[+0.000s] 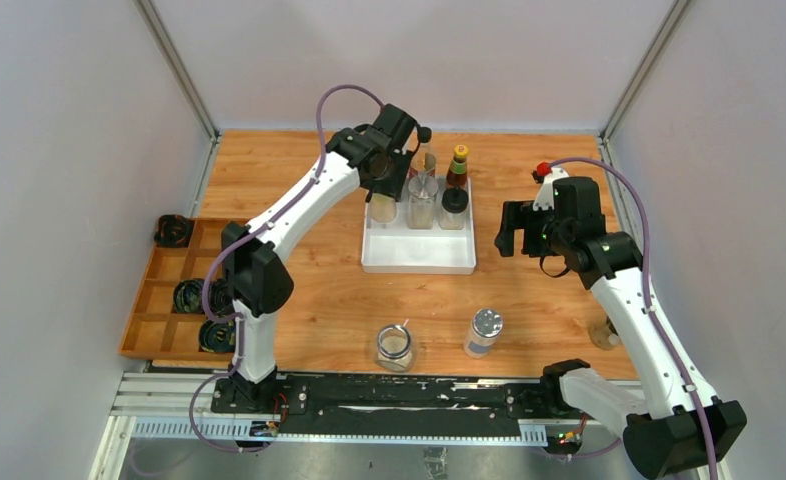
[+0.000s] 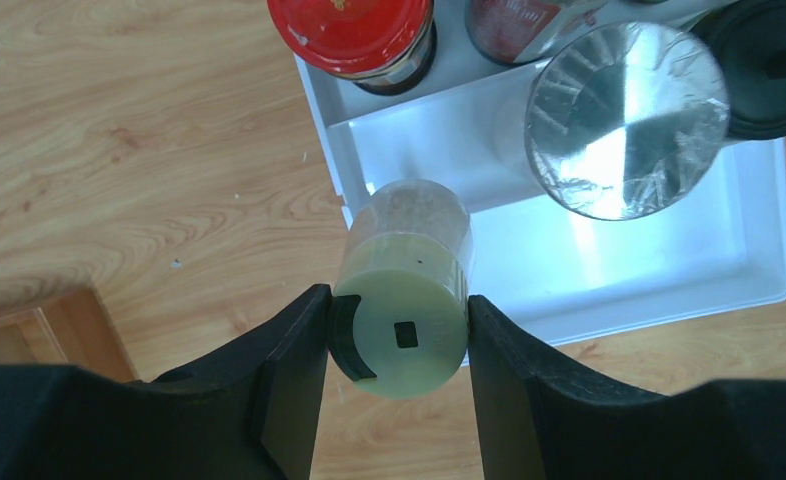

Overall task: Organize the condiment bottles
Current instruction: Place the bottle in the storage box.

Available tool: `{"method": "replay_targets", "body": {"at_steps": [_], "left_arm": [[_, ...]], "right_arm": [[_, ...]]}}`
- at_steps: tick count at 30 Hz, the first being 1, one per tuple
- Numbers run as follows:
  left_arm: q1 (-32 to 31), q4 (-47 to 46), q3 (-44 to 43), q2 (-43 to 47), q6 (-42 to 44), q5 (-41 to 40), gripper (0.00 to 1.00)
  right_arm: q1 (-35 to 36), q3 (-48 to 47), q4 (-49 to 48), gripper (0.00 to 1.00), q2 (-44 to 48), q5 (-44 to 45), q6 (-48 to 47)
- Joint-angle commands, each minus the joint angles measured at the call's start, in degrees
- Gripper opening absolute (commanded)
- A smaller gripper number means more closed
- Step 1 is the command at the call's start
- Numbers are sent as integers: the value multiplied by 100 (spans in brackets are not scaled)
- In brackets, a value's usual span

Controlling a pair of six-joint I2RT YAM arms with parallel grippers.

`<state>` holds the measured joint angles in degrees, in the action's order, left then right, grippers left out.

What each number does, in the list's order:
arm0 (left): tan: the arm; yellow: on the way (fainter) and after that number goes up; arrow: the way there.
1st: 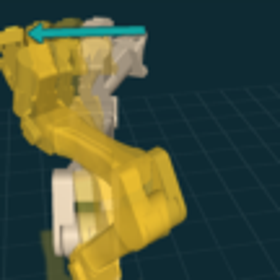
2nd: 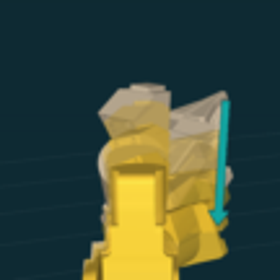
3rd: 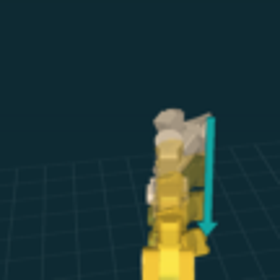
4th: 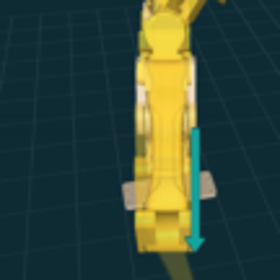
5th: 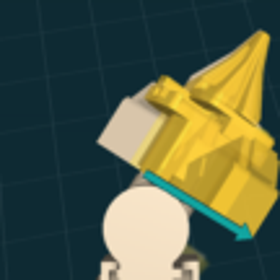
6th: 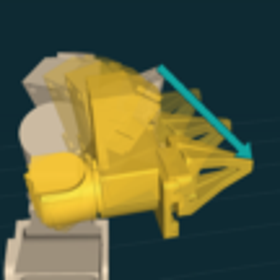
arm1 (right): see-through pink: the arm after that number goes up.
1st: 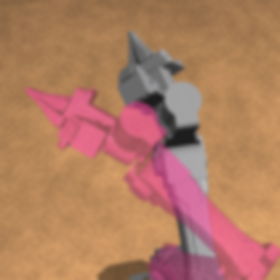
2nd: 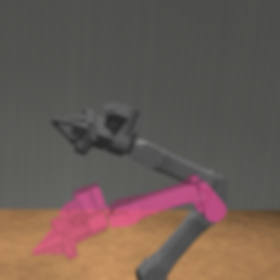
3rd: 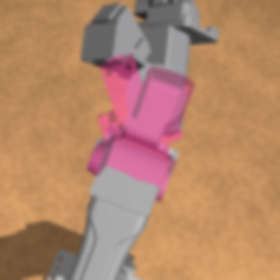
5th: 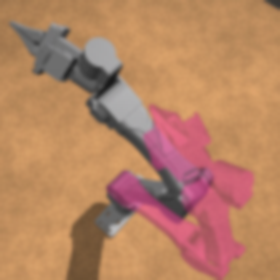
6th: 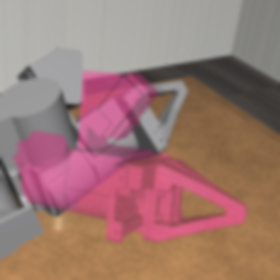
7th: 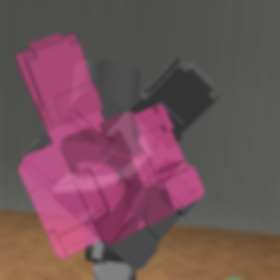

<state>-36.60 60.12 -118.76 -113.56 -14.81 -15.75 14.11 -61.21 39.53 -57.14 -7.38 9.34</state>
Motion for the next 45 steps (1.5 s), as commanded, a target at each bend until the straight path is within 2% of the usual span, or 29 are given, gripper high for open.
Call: {"method": "replay_targets", "body": {"at_steps": [1,5,9,27,45], "left_arm": [[43,-860,634,239,17,-228,36],[47,-1566,1312,449,5,-402,36],[56,-1903,1555,423,47,-456,36],[160,-1950,1093,-178,59,-182,36],[156,-1891,1391,-320,-135,-64,36]], "right_arm": [[-64,95,139,92,74,79,-108],[-63,150,116,92,55,85,-141],[-60,208,71,92,24,79,-163],[-66,396,-188,92,-145,-15,-163],[-60,598,-377,92,-198,-88,-130]]}}
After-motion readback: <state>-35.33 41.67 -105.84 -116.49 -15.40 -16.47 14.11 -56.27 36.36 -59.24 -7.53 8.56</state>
